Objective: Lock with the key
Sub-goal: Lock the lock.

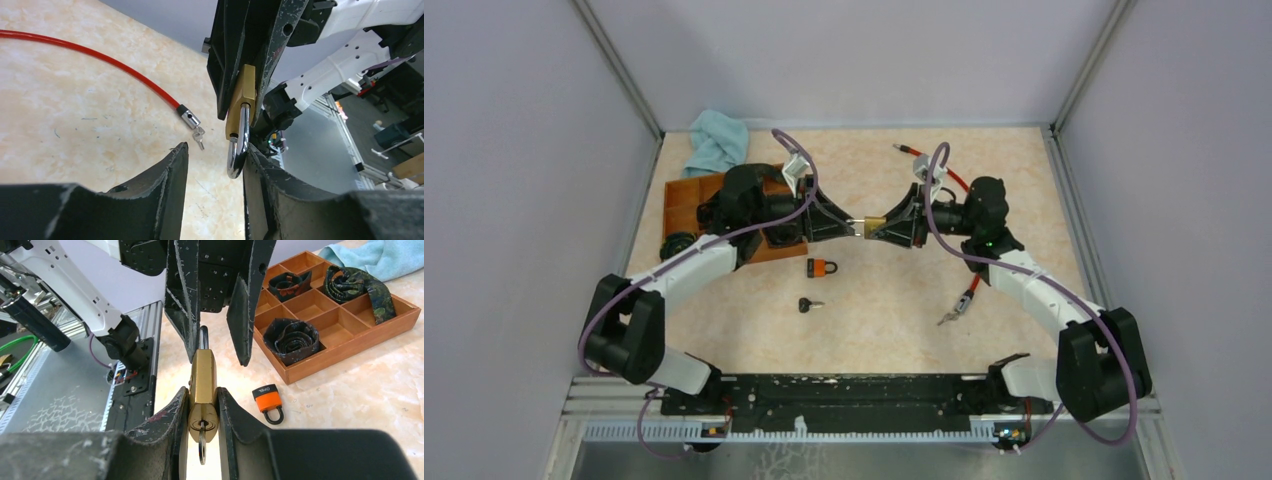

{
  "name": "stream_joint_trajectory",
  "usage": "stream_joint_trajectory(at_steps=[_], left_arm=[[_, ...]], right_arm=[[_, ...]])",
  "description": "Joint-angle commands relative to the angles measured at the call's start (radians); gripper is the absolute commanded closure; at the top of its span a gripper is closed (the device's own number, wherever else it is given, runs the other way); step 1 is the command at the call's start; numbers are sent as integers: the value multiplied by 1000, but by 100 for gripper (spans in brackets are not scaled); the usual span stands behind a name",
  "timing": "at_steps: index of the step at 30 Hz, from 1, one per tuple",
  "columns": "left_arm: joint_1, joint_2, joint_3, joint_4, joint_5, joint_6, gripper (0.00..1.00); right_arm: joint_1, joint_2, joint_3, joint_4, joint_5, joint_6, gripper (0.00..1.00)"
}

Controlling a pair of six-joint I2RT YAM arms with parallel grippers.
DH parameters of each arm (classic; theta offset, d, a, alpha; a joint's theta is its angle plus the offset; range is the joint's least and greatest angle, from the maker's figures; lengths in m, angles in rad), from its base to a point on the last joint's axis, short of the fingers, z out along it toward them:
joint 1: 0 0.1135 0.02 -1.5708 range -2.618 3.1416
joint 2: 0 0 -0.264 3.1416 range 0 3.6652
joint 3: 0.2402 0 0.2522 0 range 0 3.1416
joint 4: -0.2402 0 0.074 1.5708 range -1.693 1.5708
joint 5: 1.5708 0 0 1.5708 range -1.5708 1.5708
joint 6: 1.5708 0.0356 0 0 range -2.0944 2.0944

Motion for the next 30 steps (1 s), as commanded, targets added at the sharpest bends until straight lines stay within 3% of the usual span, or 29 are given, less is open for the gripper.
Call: stream_joint_trajectory(at_steps=[1,14,30], left_arm=[[7,-41,41,-127,25,196,53],[5,-41,46,-105,33,186,100],[-62,-12,93,-105,16,196,100]], right_arm=[[-13,-14,48,65,-27,15,100],[-16,-13,40,64,-16,9,100],[-6,-2,15,149,-29,56,100]])
